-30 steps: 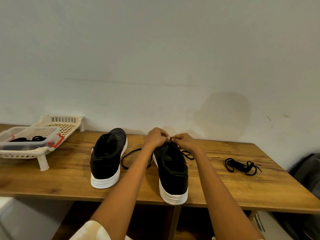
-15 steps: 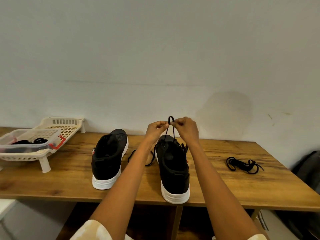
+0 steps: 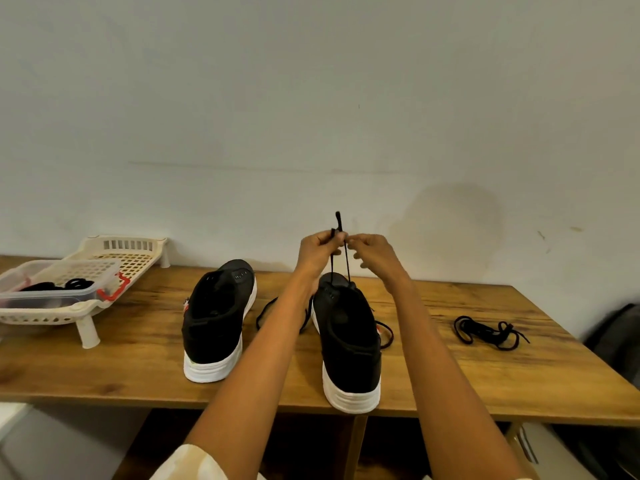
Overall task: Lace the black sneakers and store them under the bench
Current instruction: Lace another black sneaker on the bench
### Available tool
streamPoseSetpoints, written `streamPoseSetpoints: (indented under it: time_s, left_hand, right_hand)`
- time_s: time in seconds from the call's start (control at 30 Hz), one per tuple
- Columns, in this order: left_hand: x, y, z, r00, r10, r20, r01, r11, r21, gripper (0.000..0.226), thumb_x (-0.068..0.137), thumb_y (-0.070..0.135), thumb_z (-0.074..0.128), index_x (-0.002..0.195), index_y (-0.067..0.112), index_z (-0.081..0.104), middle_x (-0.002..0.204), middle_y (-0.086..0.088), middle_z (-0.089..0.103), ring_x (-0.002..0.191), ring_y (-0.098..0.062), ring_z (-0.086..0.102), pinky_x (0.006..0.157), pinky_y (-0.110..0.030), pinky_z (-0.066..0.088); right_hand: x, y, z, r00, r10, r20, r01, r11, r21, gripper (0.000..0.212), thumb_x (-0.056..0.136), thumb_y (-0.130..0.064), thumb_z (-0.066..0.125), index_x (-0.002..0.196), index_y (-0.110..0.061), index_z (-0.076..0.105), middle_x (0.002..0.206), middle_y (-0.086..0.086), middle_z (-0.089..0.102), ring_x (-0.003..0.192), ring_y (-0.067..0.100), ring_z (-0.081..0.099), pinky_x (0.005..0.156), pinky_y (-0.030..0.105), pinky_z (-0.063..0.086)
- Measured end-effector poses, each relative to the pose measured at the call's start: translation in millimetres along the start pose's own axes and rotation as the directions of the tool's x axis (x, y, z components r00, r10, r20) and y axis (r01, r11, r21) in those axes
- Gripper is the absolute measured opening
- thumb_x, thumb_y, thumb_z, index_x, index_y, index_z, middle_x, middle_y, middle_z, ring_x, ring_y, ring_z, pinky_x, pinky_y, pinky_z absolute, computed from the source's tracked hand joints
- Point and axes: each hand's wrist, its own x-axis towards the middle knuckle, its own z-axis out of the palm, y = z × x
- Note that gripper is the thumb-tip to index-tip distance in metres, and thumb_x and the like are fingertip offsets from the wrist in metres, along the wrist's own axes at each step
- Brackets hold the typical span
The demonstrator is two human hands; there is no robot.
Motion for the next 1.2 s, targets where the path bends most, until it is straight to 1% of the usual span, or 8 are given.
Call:
streamPoseSetpoints:
  time_s: [0.13, 0.27, 0.4, 0.53, 0.7, 0.8, 0.97, 1.2]
  left_hand:
    - [0, 14, 4, 0.999, -0.028, -0.036, 0.021, 0.983, -0.185, 0.025, 0.091, 0.020, 0.062, 0.109, 0.003, 0.066, 0.085, 0.006, 0.062, 0.073, -0.007, 0.060, 0.047, -0.003, 0.041]
    - [-3, -6, -5, 0.999, -0.040, -0.016, 0.039, 0.997, -0.061, 0.016, 0.093, 0.019, 0.059, 0.104, 0.007, 0.061, 0.088, 0.001, 0.062, 0.074, -0.009, 0.059, 0.052, -0.005, 0.043]
    - [-4, -32, -12, 0.979, -0.095, 0.178, 0.047, 0.966, 0.253, 0.025, 0.090, 0.023, 0.063, 0.110, 0.008, 0.065, 0.104, -0.004, 0.065, 0.095, -0.014, 0.061, 0.080, -0.018, 0.046]
    - [-1, -30, -6, 0.984, -0.053, 0.170, 0.005, 0.962, 0.274, 0.014, 0.089, 0.015, 0.063, 0.097, 0.007, 0.072, 0.093, -0.002, 0.069, 0.089, -0.012, 0.063, 0.072, -0.008, 0.047]
    - [-1, -4, 4, 1.000, -0.022, 0.004, 0.022, 0.999, -0.035, 0.013, 0.090, 0.006, 0.061, 0.099, 0.002, 0.069, 0.087, -0.001, 0.066, 0.077, -0.015, 0.059, 0.060, -0.014, 0.048]
    - [0, 11, 6, 0.999, -0.038, 0.005, 0.038, 0.979, -0.201, 0.018, 0.091, 0.004, 0.055, 0.080, 0.012, 0.066, 0.090, 0.007, 0.067, 0.075, -0.011, 0.059, 0.074, -0.024, 0.048]
    - [1, 5, -2, 0.992, -0.122, 0.021, 0.120, 0.908, -0.402, 0.026, 0.093, -0.002, 0.048, 0.073, 0.011, 0.058, 0.090, 0.007, 0.067, 0.073, -0.015, 0.059, 0.074, -0.033, 0.051]
    - [-3, -35, -16, 0.966, -0.170, 0.194, 0.084, 0.920, 0.384, 0.025, 0.090, 0.013, 0.061, 0.112, 0.002, 0.061, 0.096, -0.005, 0.062, 0.088, -0.015, 0.058, 0.076, -0.024, 0.046]
  right_hand:
    - [-4, 38, 2, 0.957, 0.106, 0.271, -0.003, 0.935, -0.356, 0.028, 0.091, -0.023, 0.060, 0.113, -0.007, 0.068, 0.110, 0.012, 0.067, 0.091, 0.016, 0.056, 0.074, 0.027, 0.041]
    - [-2, 31, 4, 0.996, -0.090, -0.017, 0.081, 0.953, -0.293, 0.023, 0.088, -0.025, 0.066, 0.074, -0.006, 0.069, 0.064, 0.010, 0.060, 0.065, 0.021, 0.055, 0.065, 0.031, 0.040]
    - [1, -22, -3, 0.948, -0.171, -0.269, 0.194, 0.979, 0.060, 0.014, 0.089, -0.015, 0.062, 0.091, -0.008, 0.074, 0.074, 0.007, 0.069, 0.065, 0.015, 0.065, 0.068, 0.024, 0.053]
    - [4, -46, -1, 0.914, -0.213, -0.345, 0.283, 0.945, 0.167, 0.020, 0.090, -0.004, 0.054, 0.097, -0.009, 0.073, 0.080, -0.001, 0.068, 0.065, 0.008, 0.064, 0.072, 0.020, 0.056]
    - [6, 2, -3, 0.999, 0.020, -0.031, -0.021, 0.999, -0.029, 0.037, 0.090, 0.000, 0.050, 0.127, -0.002, 0.056, 0.113, 0.012, 0.066, 0.094, 0.024, 0.063, 0.085, 0.035, 0.054]
    - [-2, 26, -1, 0.960, 0.173, 0.221, -0.151, 0.982, -0.115, 0.032, 0.093, -0.004, 0.052, 0.125, 0.001, 0.057, 0.115, 0.017, 0.064, 0.096, 0.024, 0.062, 0.076, 0.029, 0.051]
    - [-5, 36, 12, 0.995, 0.040, 0.095, -0.008, 0.945, -0.326, 0.021, 0.088, -0.024, 0.066, 0.096, -0.007, 0.074, 0.081, 0.009, 0.068, 0.070, 0.016, 0.061, 0.068, 0.027, 0.046]
    - [2, 7, 11, 0.974, -0.037, -0.225, 0.042, 0.999, 0.014, 0.016, 0.089, -0.010, 0.059, 0.095, -0.007, 0.074, 0.088, 0.014, 0.073, 0.068, 0.021, 0.070, 0.079, 0.034, 0.057]
